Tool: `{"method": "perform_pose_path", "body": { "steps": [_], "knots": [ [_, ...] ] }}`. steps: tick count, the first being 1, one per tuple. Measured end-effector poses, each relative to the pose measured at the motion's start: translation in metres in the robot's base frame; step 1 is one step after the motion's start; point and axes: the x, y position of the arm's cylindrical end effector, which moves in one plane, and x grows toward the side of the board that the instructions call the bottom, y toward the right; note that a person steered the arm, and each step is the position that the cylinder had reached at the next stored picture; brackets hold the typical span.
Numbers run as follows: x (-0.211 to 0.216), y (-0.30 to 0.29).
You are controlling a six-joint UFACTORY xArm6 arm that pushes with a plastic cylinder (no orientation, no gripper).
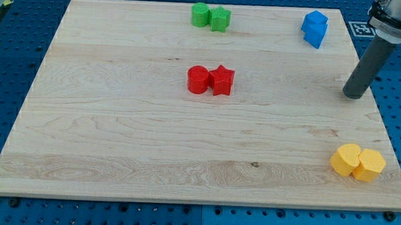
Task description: Move the blue blocks slightly downwards
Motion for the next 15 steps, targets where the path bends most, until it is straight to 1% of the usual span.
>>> {"method": "perform_pose_path", "body": {
  "steps": [1, 2, 4, 6, 7, 10, 11, 12, 13, 14, 15],
  "knots": [
    [0.005, 0.002],
    [0.008, -0.018],
    [0.008, -0.152],
    [0.006, -0.163],
    [-0.012, -0.170],
    [-0.015, -0.176],
    [-0.015, -0.141],
    [-0.017, -0.072],
    [-0.037, -0.004],
    [-0.075, 0.047],
    [-0.131, 0.065]
  ]
}}
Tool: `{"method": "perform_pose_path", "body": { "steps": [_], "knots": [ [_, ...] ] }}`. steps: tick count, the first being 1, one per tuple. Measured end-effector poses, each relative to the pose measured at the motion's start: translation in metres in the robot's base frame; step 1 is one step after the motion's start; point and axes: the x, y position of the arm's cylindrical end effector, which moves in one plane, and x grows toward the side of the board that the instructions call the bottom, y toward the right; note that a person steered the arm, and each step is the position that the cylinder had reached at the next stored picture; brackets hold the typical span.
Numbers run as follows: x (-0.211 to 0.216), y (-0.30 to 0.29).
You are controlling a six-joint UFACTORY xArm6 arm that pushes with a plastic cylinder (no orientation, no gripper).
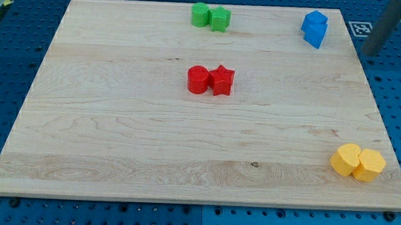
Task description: Move the blue blocks slightly downwards
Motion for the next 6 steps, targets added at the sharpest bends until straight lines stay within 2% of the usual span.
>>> {"method": "perform_pose_path", "body": {
  "steps": [1, 2, 3, 4, 5, 6],
  "knots": [
    [-0.071, -0.006],
    [-0.107, -0.018],
    [-0.108, -0.022],
    [-0.104, -0.064],
    [-0.090, -0.097],
    [-0.070, -0.099]
  ]
}}
